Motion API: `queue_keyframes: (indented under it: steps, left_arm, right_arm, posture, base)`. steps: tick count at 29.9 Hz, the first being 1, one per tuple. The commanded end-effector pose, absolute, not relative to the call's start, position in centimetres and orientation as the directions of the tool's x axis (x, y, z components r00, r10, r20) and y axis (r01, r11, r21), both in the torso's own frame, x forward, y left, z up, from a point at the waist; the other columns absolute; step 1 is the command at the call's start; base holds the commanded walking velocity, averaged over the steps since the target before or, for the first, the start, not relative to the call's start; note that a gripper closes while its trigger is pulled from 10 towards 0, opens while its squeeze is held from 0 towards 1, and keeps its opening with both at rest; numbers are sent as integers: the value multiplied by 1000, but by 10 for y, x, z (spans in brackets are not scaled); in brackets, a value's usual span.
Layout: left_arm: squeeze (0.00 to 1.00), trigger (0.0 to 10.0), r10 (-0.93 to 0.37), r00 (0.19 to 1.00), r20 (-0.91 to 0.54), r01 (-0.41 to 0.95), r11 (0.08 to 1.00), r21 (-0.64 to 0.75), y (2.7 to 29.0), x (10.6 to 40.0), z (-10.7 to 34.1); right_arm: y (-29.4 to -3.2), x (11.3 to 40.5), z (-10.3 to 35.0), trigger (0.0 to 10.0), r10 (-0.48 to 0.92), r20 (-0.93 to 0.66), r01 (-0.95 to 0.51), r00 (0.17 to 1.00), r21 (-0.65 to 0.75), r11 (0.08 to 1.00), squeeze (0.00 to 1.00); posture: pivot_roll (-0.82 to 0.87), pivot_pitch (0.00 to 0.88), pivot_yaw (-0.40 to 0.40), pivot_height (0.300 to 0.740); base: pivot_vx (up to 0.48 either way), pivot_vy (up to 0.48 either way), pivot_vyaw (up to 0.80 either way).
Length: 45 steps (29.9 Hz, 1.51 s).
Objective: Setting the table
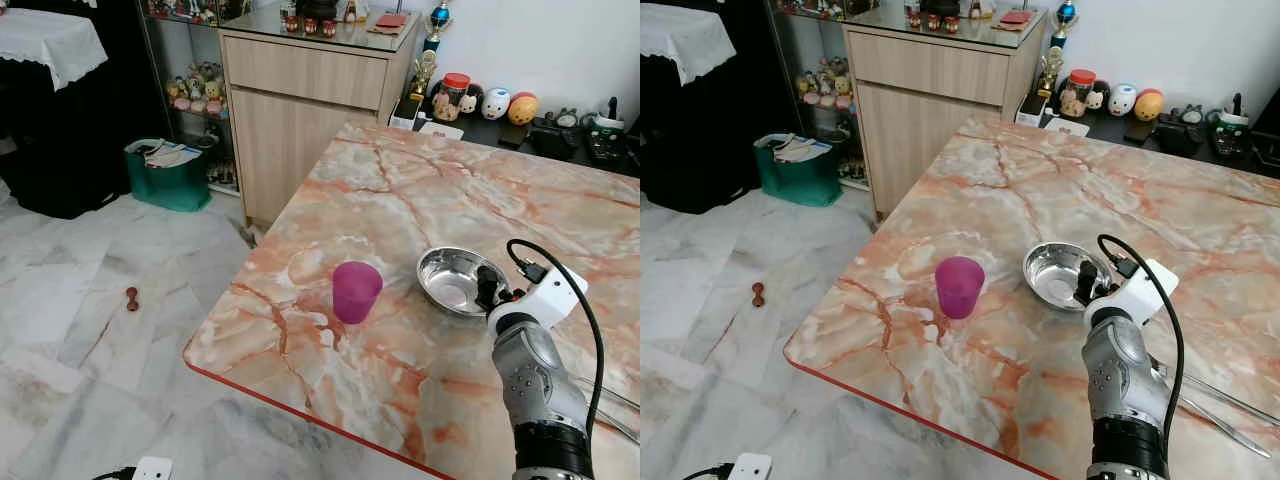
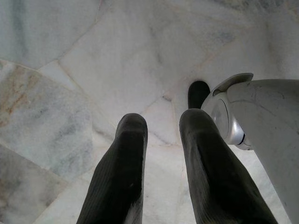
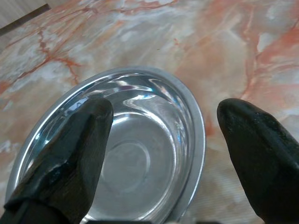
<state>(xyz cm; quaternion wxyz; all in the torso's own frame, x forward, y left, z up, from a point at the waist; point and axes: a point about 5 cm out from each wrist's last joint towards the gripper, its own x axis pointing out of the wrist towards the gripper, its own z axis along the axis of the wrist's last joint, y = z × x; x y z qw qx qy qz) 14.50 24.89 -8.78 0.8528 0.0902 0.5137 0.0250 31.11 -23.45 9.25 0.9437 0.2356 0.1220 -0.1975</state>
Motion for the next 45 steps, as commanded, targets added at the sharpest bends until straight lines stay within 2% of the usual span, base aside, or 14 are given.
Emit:
queue_keyframes:
  steps: [1, 8, 24, 45]
  left_arm:
    - [0, 10000, 129, 463, -877, 63, 982, 178, 247, 145, -88]
    - [0, 10000, 127, 462, -878, 60, 983, 174, 247, 145, -89]
    - [0, 10000, 124, 471, -874, 47, 985, 165, 245, 146, -89]
    - [0, 10000, 120, 475, -872, 43, 986, 160, 243, 148, -88]
  right_arm:
    - [-238, 313, 95, 10000, -329, -326, 445, 886, 398, 803, 0]
    - [-239, 313, 90, 10000, -314, -366, 458, 876, 427, 780, 0]
    - [-234, 321, 91, 10000, -256, -397, 421, 881, 414, 807, 0]
    - [-230, 322, 84, 10000, -216, -445, 420, 869, 435, 796, 0]
  posture:
    - [164, 0, -71, 707]
    - [166, 0, -73, 707]
    - [171, 0, -80, 707]
    - [167, 0, -81, 707]
  base:
    - [0, 0, 0]
    - [0, 0, 0]
    - [0, 0, 0]
    - [0, 0, 0]
